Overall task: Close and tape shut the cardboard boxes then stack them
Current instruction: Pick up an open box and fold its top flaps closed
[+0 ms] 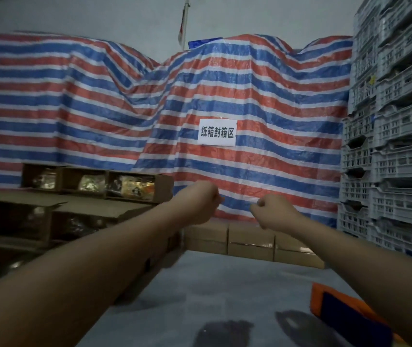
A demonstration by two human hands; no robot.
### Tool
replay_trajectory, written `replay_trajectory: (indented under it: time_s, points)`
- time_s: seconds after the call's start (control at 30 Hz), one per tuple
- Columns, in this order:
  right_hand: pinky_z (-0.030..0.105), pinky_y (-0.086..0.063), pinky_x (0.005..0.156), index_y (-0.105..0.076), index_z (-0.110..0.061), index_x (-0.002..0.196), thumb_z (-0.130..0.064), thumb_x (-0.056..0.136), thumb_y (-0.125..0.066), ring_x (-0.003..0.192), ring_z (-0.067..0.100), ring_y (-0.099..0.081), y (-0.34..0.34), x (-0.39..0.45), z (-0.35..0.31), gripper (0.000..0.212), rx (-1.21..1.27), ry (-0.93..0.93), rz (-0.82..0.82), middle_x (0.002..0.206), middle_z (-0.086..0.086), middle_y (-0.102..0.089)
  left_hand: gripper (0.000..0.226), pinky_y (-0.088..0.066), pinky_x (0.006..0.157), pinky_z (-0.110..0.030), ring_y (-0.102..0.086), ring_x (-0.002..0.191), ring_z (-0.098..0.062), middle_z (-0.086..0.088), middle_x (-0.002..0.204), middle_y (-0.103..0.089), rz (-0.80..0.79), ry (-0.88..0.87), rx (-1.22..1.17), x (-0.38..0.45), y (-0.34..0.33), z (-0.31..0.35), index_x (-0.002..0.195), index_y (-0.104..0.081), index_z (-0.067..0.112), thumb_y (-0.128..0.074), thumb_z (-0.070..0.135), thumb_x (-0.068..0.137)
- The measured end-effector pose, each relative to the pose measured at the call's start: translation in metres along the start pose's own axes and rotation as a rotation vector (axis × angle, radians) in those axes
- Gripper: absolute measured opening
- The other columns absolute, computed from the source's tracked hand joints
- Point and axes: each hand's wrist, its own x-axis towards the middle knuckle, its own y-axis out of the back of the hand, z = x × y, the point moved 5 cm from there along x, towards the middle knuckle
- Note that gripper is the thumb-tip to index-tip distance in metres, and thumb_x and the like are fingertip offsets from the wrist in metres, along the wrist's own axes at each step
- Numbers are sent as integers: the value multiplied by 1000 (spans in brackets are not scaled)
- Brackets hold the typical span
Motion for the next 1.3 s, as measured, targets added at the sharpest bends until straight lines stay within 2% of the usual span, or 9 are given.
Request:
replay_trajectory:
  time_s: [0.33,0.5,0.63,0.77,0.9,1.03,1.07,1.2,1.3]
  points:
    - [26,-43,56,-59,-11,63,-30,97,-53,53,15,-50,-19,-19,-87,39,1,98,-48,57,3,-54,55,-36,49,-26,-45,44,-8,7,50,-50,141,190,95,-71,91,-98,62,-59,19,-38,51,101]
    - [19,-41,48,-59,-14,64,-29,97,-56,54,13,-54,-56,-7,-102,37,15,114,-106,57,0,-56,28,-57,71,-32,-65,73,-9,4,86,-68,126,302,162,-83,91,-139,76,-61,21,-50,32,100]
    - [16,-27,36,-46,-19,53,-28,98,-56,36,5,-37,-84,15,-115,47,-12,148,-112,40,-8,-37,20,-57,69,-33,-63,71,-12,7,81,-62,180,316,143,-76,96,-167,83,-61,21,-51,27,100]
    - [10,-22,30,-43,-21,55,-24,98,-56,40,2,-36,-95,46,-134,44,69,176,-83,50,-8,-38,26,-53,64,-33,-59,67,-15,-3,76,-61,241,322,277,-59,106,-200,78,-57,19,-48,28,101]
    - [24,-35,51,-54,-18,87,-31,98,-51,70,13,-51,-108,82,-160,17,51,217,-103,84,-1,-53,42,-47,55,-28,-54,54,-15,-3,64,-56,277,338,331,-31,106,-233,72,-58,16,-41,38,103]
    - [34,-49,76,-44,-15,138,-40,96,-53,106,24,-56,-126,119,-183,49,46,245,-83,120,5,-50,29,-38,46,-24,-50,54,-12,-1,66,-52,234,408,469,1,102,-264,96,-65,25,-42,40,103]
    - [38,-51,85,-41,-15,141,-41,95,-53,113,26,-55,-132,127,-189,54,28,256,-69,128,8,-50,20,-38,46,-23,-52,57,-11,-1,71,-53,211,418,524,8,99,-269,108,-63,30,-43,33,104]
    - [46,-42,109,-30,-16,153,-44,96,-55,137,32,-40,-155,153,-206,68,-37,281,-60,152,11,-38,14,-45,58,-26,-55,67,-14,0,77,-56,273,446,501,36,85,-300,83,-58,17,-54,17,96]
    - [45,-37,112,-21,-19,157,-39,96,-56,142,33,-35,-171,162,-211,72,-65,297,-60,157,10,-32,24,-53,71,-33,-59,85,-19,-2,100,-61,283,382,421,51,70,-316,116,-53,19,-59,15,92]
